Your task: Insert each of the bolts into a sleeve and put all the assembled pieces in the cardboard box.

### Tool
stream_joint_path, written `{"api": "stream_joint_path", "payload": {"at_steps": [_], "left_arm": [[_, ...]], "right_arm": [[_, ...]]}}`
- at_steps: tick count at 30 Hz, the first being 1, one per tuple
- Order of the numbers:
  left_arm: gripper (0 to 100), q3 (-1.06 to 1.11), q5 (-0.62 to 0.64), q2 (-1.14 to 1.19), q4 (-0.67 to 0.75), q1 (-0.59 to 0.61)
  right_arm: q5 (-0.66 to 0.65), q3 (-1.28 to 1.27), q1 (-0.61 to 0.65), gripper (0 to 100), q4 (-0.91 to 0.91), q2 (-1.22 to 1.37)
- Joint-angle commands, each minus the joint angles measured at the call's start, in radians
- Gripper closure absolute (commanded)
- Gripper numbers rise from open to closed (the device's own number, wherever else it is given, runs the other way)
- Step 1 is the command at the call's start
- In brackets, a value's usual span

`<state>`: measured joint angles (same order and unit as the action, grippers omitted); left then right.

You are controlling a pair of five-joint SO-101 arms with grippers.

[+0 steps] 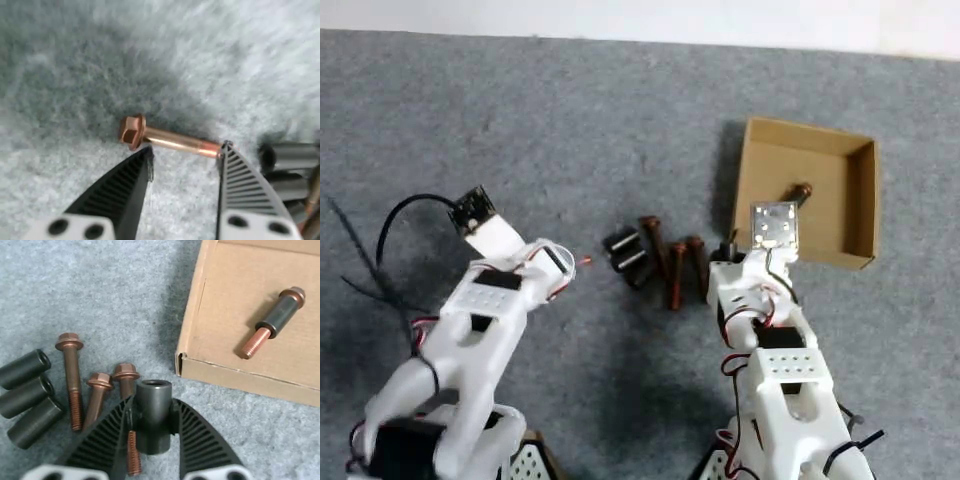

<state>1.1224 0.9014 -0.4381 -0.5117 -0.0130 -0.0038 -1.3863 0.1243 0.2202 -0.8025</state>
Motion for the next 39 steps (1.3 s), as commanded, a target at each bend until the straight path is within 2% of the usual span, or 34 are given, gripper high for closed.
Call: {"api": "stream_joint_path", "payload": {"at_steps": [1,7,27,34,39], "left_arm": [[79,0.021,0.006,-0.105,0.02,0.019],[79,0.016,0.006,-0.054,0.021,0.018],[80,-0.197,0.006,0.291,0.012,0.045],[80,-0.351,0.006,0.403,-0.203,0.041],[80,-0.435,0.006,0.483,-0.293,0.041]], "right_arm": [[-0.011,0.005,0.004,99.4,-0.03,-0.008],[-0.011,0.005,0.004,99.4,-0.03,-0.008],[-0.011,0.005,0.004,99.4,-0.03,-0.008],[-0.011,0.005,0.004,99.4,-0.03,-0.008],[-0.011,0.005,0.004,99.4,-0.03,-0.008]]}}
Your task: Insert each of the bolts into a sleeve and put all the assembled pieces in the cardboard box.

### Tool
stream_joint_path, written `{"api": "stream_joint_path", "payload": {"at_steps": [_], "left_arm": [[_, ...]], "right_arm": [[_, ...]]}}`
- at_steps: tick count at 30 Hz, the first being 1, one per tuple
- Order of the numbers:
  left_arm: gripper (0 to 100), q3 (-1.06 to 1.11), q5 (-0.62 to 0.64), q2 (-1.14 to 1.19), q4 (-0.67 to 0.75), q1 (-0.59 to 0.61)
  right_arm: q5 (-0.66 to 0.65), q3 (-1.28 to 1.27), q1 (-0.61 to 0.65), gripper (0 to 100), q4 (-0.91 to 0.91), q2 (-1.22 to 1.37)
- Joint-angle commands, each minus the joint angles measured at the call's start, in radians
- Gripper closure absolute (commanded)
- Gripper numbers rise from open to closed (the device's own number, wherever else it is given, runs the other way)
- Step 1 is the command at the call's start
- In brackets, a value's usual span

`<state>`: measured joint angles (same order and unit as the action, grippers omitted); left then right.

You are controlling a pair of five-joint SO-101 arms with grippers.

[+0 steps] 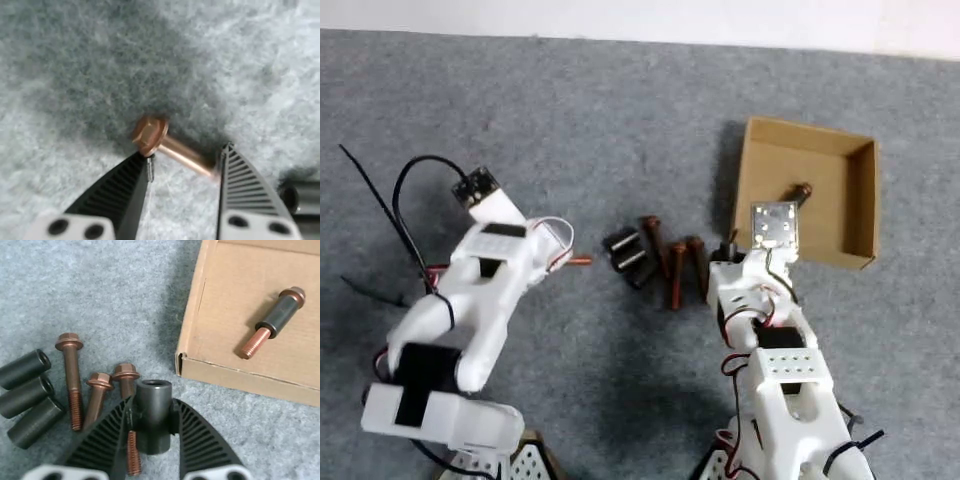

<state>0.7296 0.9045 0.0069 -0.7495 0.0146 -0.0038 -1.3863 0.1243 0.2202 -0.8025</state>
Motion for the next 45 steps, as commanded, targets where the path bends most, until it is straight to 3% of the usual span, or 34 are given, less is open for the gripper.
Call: {"api": "stream_joint_path", "payload": {"at_steps": [1,5,10,23,30,45], "left_arm": [[80,-0.051,0.003,0.045,-0.063,0.013],[81,-0.056,0.003,0.048,-0.068,0.013],[100,-0.056,0.003,0.048,-0.069,0.013],[100,-0.054,-0.005,0.019,-0.084,0.012],[100,0.102,-0.064,-0.259,-0.063,0.012],[100,0.685,-0.077,-1.052,0.361,0.021]], "right_arm": [[-0.011,0.005,0.004,99.4,-0.03,-0.008],[-0.011,0.005,0.004,99.4,-0.03,-0.008],[-0.011,0.005,0.004,99.4,-0.03,-0.008],[-0.011,0.005,0.004,99.4,-0.03,-0.008],[-0.011,0.005,0.004,99.4,-0.03,-0.008],[-0.011,0.005,0.004,99.4,-0.03,-0.01]]}}
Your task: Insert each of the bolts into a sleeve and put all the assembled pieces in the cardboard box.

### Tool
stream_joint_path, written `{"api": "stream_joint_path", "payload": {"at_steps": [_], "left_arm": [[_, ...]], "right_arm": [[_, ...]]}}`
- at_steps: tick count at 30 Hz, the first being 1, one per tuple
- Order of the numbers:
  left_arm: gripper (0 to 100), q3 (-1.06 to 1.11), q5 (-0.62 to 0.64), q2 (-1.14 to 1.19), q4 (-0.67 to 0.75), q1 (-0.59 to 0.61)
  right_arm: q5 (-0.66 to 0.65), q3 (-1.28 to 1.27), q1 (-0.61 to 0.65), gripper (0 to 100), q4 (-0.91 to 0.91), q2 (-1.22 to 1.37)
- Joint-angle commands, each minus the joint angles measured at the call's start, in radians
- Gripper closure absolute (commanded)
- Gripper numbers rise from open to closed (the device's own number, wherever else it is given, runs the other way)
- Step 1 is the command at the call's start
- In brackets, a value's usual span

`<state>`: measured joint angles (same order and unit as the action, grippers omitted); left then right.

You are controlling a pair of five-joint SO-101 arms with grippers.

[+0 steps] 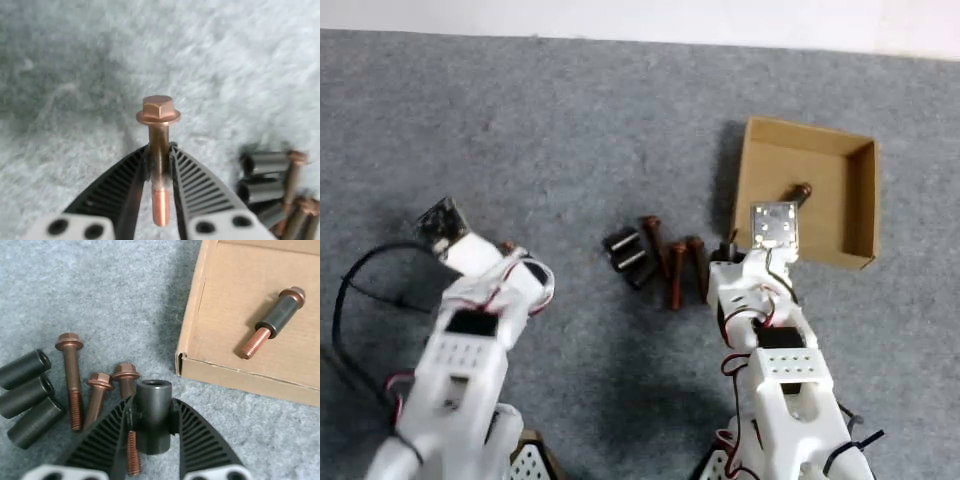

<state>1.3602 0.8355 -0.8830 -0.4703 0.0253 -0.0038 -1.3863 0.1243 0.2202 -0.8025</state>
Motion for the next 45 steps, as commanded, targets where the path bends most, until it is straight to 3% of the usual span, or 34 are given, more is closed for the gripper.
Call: {"api": "stream_joint_path", "payload": {"at_steps": [1,7,12,17,25,34,40,45], "left_arm": [[100,0.087,-0.008,-0.209,0.098,0.01],[100,0.246,-0.112,-0.518,0.124,0.01],[100,0.346,-0.127,-0.776,0.118,0.008],[100,0.337,-0.124,-0.941,-0.035,0.004],[100,0.337,-0.124,-0.944,-0.038,0.001],[100,0.337,-0.127,-0.943,-0.078,-0.12],[100,0.337,-0.127,-0.943,-0.112,-0.177],[100,0.337,-0.127,-0.943,-0.114,-0.179]], "right_arm": [[-0.011,0.005,0.004,99.4,-0.03,-0.01],[-0.011,0.005,0.004,99.4,-0.03,-0.012],[-0.011,0.005,0.004,99.4,-0.03,-0.01],[-0.011,0.004,0.067,99.4,-0.027,-0.013],[-0.011,-0.07,0.311,99.4,-0.03,-0.018],[-0.012,-0.074,0.438,99.4,-0.03,-0.018],[-0.203,-0.076,0.532,99.4,-0.03,-0.018],[-0.222,-0.077,0.538,99.4,-0.031,-0.018]]}}
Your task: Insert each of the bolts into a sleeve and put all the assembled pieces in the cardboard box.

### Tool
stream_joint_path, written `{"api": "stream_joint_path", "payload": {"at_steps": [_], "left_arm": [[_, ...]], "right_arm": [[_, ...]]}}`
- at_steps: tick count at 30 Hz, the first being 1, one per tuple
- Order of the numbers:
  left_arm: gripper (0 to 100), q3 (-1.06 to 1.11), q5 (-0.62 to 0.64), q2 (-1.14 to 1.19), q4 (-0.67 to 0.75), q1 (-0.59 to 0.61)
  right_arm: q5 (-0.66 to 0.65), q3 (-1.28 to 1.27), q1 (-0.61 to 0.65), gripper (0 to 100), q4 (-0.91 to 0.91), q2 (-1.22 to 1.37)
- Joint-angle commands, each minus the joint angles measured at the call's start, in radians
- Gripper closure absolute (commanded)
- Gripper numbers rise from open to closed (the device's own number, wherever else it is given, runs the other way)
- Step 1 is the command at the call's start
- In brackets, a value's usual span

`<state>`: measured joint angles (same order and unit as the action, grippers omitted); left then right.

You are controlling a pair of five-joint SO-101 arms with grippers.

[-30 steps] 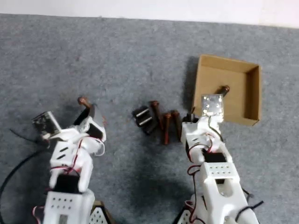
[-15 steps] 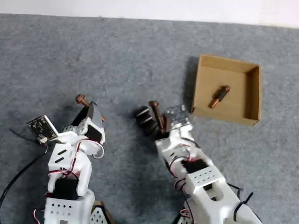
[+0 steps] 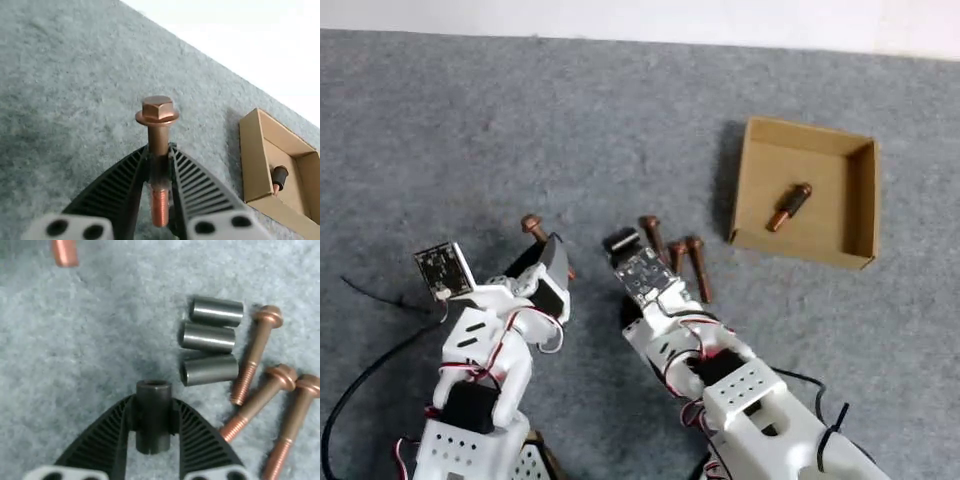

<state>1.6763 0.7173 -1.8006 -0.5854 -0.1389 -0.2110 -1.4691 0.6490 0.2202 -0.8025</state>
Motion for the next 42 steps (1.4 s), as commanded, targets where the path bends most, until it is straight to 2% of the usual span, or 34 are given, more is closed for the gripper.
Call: {"api": "stream_joint_path", "payload": {"at_steps": [1,4,8,15,23,38,40,42], "left_arm": [[100,0.021,-0.006,-0.025,0.002,-0.016],[100,0.021,-0.005,-0.025,-0.002,-0.038],[100,0.021,-0.009,-0.025,-0.051,-0.127],[100,0.021,-0.008,-0.022,-0.061,-0.171],[100,0.021,-0.009,-0.024,-0.181,-0.321],[100,0.021,-0.009,-0.027,-0.198,-0.318],[100,0.015,-0.006,-0.028,-0.18,-0.277],[100,0.016,0.002,-0.028,-0.133,-0.163]], "right_arm": [[-0.015,0.005,0.013,99.4,-0.031,-0.018],[-0.015,0.005,0.013,99.4,-0.031,-0.018],[-0.015,0.005,0.021,99.4,-0.031,-0.018],[-0.018,0.005,0.041,99.4,-0.031,-0.018],[-0.017,0.005,0.039,99.4,-0.031,-0.018],[-0.017,0.005,0.035,99.4,-0.031,-0.018],[-0.017,0.005,0.035,99.4,-0.031,-0.018],[-0.017,0.005,0.035,99.4,-0.031,-0.018]]}}
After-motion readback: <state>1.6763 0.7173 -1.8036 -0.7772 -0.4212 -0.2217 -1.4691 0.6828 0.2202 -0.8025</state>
